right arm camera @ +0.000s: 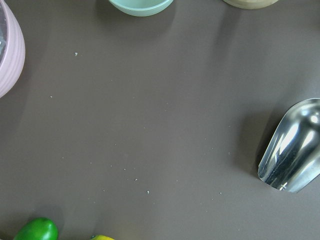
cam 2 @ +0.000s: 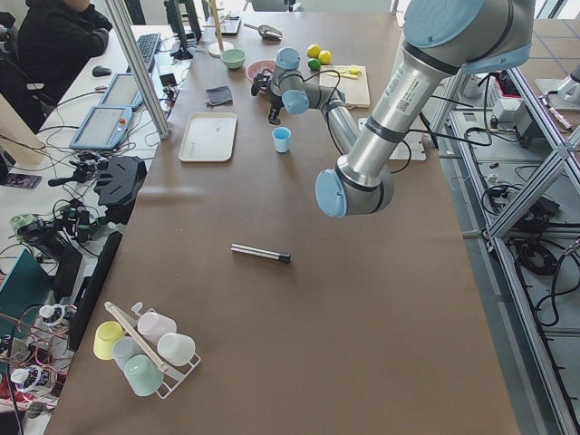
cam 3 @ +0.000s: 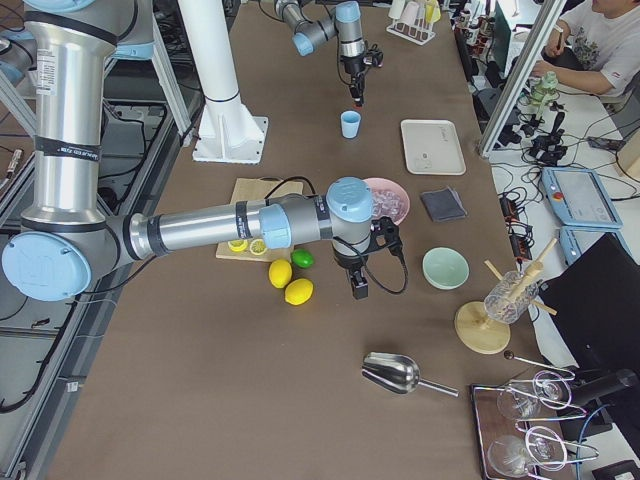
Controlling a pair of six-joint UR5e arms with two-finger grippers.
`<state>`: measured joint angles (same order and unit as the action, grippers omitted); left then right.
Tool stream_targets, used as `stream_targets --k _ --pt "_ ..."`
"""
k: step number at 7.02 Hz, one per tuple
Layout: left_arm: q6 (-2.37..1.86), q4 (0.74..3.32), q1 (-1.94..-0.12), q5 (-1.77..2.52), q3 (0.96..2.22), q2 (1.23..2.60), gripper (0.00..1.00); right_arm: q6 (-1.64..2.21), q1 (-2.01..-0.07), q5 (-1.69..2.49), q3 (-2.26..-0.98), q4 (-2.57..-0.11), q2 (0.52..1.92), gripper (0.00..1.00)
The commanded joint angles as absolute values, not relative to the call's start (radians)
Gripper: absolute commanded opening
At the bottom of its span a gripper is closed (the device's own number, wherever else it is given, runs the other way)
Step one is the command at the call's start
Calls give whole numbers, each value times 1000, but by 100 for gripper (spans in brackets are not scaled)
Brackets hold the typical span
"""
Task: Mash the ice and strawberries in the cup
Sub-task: 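Carry the strawberry with the left gripper over the cup and release it, then lift the left gripper away from the cup toward the metal muddler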
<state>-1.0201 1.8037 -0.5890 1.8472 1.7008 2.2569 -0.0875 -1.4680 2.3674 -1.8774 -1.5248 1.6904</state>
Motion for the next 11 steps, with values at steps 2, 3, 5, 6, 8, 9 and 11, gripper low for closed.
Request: stream_targets --k 2,3,5,6,8,9,11 --pt "-1011 1810 -549 1806 1686 2238 0 -87 -1468 2368 -1882 -1520 1706 97" --pt "-1011 1819 -543 1805 1687 2235 0 -87 -1468 2367 -1881 -1516 1709 97" --pt "-1009 1821 -529 1799 1683 2232 91 -86 -1470 2368 -1893 -1511 1729 97" --pt "-1009 1821 -511 1739 1689 2232 98 -81 -1470 2370 -1891 -1511 1729 97" --pt "-1009 1809 -559 1782 1742 2217 98 -87 -1470 2365 -1882 -1511 1727 98" --pt "-1005 1809 -618 1830 1746 2147 98 -81 -1470 2371 -1900 -1511 1730 99" --pt "-718 1793 -858 1947 1650 2073 98 -81 -1482 2368 -1907 -1511 1735 99"
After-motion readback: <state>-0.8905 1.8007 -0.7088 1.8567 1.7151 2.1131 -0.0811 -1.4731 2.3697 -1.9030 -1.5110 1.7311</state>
